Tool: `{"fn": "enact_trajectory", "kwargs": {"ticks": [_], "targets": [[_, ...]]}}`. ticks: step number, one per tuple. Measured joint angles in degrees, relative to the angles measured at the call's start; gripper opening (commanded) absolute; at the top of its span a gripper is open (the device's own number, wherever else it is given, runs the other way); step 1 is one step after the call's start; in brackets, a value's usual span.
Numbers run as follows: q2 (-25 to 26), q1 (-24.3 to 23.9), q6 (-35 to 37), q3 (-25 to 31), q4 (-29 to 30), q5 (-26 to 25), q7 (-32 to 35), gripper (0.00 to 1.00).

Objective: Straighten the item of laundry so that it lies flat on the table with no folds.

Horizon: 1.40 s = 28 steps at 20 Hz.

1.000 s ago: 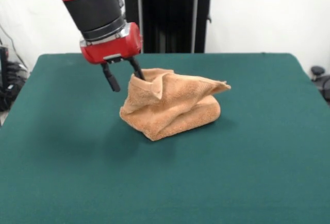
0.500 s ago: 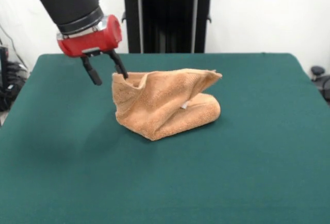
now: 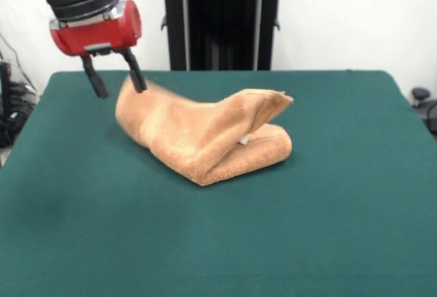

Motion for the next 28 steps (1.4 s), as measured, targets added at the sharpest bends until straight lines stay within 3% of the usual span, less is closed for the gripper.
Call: {"fn": "enact_trajectory", "kwargs": {"ticks": [16,28], "targets": [[-10.77,3.63,-0.08,0.01,2.52,-3.72,0.0,1.0],[-10.86,5.55,-5.6,0.2,8.41,-3.69,0.0,1.0]]}}
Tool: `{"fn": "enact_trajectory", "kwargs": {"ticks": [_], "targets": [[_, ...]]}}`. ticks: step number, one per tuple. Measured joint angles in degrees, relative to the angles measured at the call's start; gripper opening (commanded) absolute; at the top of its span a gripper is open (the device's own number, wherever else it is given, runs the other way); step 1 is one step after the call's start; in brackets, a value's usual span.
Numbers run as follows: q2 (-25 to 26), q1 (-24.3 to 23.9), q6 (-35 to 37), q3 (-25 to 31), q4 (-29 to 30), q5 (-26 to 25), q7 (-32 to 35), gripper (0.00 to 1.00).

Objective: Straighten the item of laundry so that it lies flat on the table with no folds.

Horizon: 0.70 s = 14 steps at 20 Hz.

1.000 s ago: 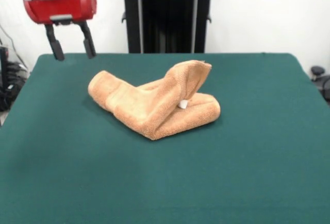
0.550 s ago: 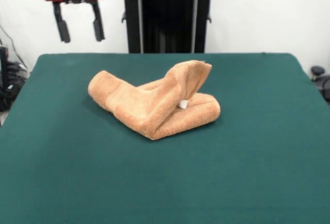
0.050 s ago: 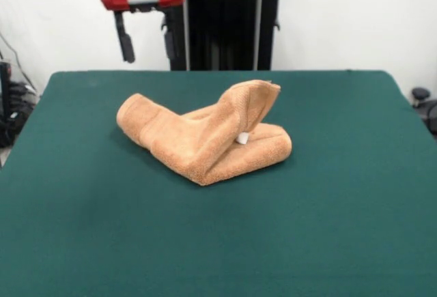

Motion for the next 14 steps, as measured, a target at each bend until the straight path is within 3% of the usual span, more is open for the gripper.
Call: {"fn": "enact_trajectory", "kwargs": {"ticks": [14], "targets": [[2.09,-0.38,-3.27,1.2,3.89,0.01,0.0,1.0]]}}
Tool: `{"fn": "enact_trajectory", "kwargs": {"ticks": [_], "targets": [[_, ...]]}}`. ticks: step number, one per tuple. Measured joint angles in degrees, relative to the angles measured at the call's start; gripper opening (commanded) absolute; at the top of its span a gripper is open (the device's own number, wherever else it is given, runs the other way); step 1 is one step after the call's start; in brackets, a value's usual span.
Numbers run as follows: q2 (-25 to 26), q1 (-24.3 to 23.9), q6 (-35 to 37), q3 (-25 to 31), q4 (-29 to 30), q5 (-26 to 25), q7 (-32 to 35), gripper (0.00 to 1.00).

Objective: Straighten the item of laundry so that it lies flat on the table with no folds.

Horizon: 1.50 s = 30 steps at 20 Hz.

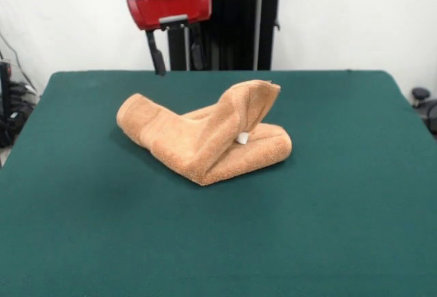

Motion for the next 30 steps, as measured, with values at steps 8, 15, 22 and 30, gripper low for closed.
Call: {"fn": "enact_trajectory", "kwargs": {"ticks": [8,15,22,30], "targets": [[-0.42,1.62,-0.28,0.07,0.18,0.0,0.0,1.0],[0.35,4.04,-0.47,0.75,0.07,-0.12,0.0,1.0],[1.95,5.52,-0.47,2.9,-0.3,-0.44,0.0,1.0],[3.77,4.85,-0.46,5.28,-0.56,-1.22,0.0,1.0]]}}
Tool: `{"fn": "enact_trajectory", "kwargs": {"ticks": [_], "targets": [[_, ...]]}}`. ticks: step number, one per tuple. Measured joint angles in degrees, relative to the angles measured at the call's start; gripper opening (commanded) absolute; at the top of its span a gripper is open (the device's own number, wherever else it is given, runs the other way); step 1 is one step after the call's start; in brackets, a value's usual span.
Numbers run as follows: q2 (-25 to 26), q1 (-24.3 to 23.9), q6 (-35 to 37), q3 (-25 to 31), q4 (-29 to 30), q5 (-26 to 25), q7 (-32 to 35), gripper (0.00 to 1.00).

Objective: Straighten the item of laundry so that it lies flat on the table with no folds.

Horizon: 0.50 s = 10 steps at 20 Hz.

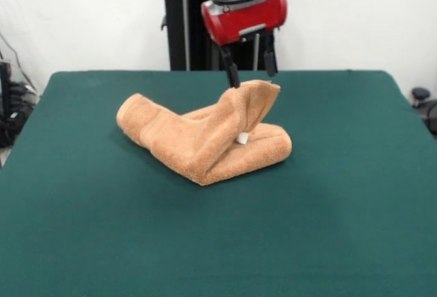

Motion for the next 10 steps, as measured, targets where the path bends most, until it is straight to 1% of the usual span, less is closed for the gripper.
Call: {"fn": "enact_trajectory", "kwargs": {"ticks": [6,10], "targets": [[3.68,-1.0,-0.01,1.64,-2.19,-0.23,0.0,1.0],[4.84,-1.63,-0.01,2.01,-2.78,-1.0,0.0,1.0]]}}
